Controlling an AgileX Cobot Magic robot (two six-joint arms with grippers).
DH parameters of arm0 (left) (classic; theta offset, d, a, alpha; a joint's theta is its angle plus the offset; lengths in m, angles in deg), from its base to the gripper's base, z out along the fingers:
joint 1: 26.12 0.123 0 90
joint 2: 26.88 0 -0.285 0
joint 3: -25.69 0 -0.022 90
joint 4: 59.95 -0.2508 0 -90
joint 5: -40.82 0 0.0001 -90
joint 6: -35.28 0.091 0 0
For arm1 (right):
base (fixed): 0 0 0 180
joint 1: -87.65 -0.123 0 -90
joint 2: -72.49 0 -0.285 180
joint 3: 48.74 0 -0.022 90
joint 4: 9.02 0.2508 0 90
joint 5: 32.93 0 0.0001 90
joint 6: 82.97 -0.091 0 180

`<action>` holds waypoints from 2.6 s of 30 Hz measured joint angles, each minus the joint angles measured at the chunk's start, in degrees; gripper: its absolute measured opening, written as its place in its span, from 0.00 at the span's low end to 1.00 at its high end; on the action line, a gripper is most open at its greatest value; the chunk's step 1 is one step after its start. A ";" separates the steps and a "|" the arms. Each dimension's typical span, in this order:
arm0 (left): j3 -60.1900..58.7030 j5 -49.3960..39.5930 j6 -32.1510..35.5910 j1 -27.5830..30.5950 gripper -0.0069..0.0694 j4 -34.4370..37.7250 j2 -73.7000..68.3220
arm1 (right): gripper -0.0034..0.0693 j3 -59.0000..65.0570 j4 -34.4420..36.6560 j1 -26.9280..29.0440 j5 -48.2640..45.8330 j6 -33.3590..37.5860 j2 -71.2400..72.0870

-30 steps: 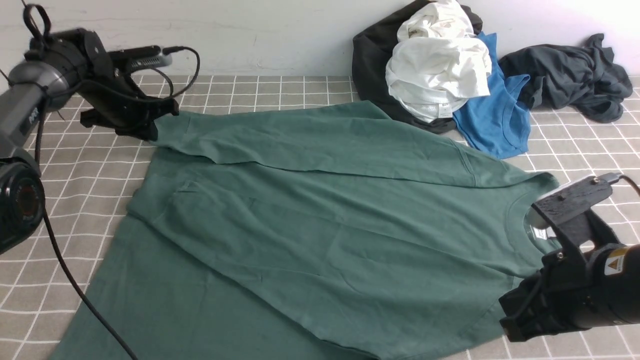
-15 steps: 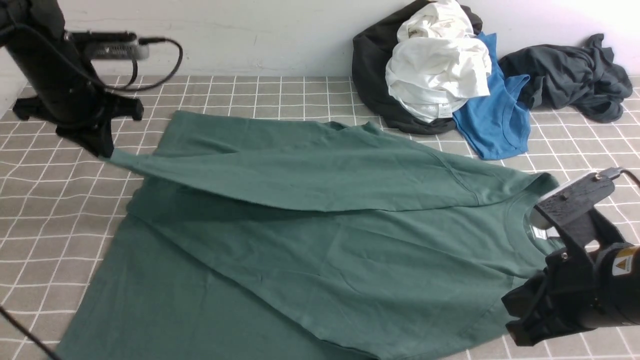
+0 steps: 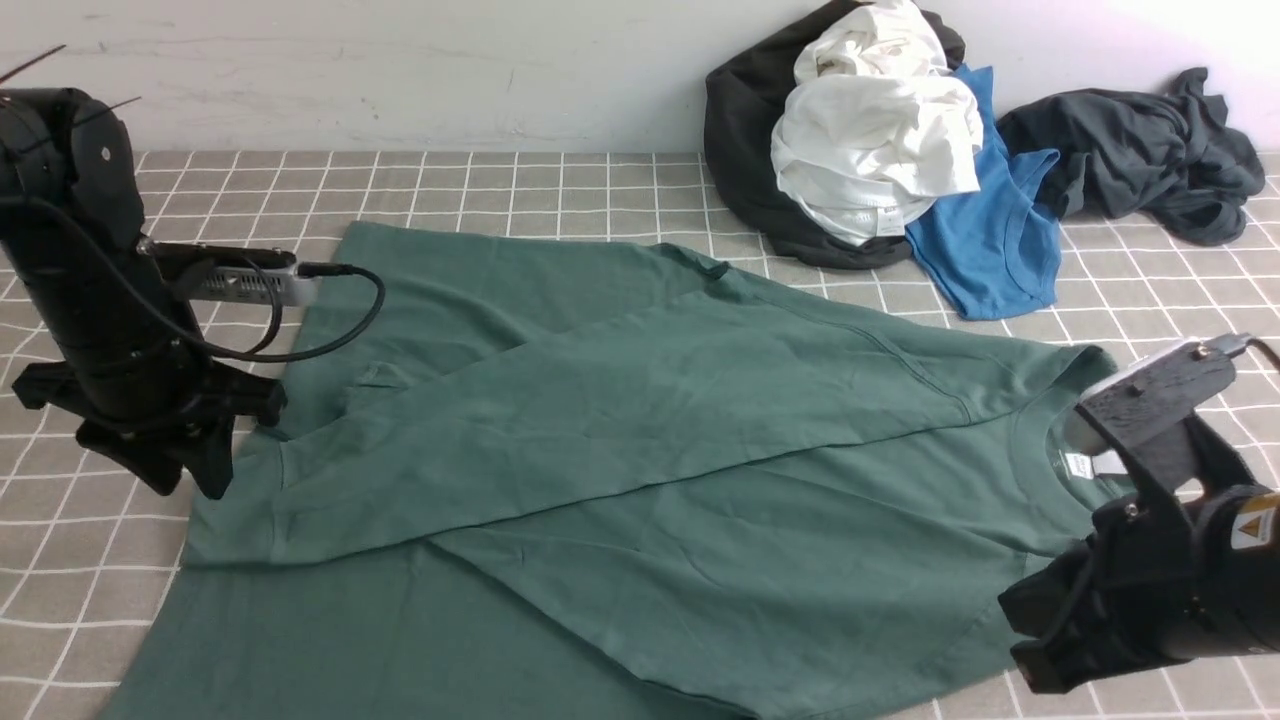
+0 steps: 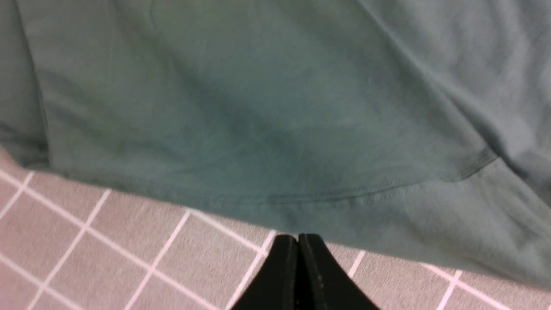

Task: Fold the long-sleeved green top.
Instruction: Use the left arm to drag and drop the cuff onto the cuff closest to the left arm, then use both arms simultaneously to clamp the lower edge of the clothing fabric

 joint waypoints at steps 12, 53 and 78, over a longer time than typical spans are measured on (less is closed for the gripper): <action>-33.61 21.76 22.98 -6.84 0.69 -12.19 19.60 | 0.04 0.00 6.37 0.00 -2.46 12.90 0.00; -44.15 30.97 42.26 -15.77 0.12 -18.13 21.29 | 0.04 0.00 20.02 0.00 -8.28 26.42 0.19; -44.21 30.21 14.32 -15.99 0.08 -17.94 35.97 | 0.67 -7.39 -14.55 0.00 0.60 35.83 -21.95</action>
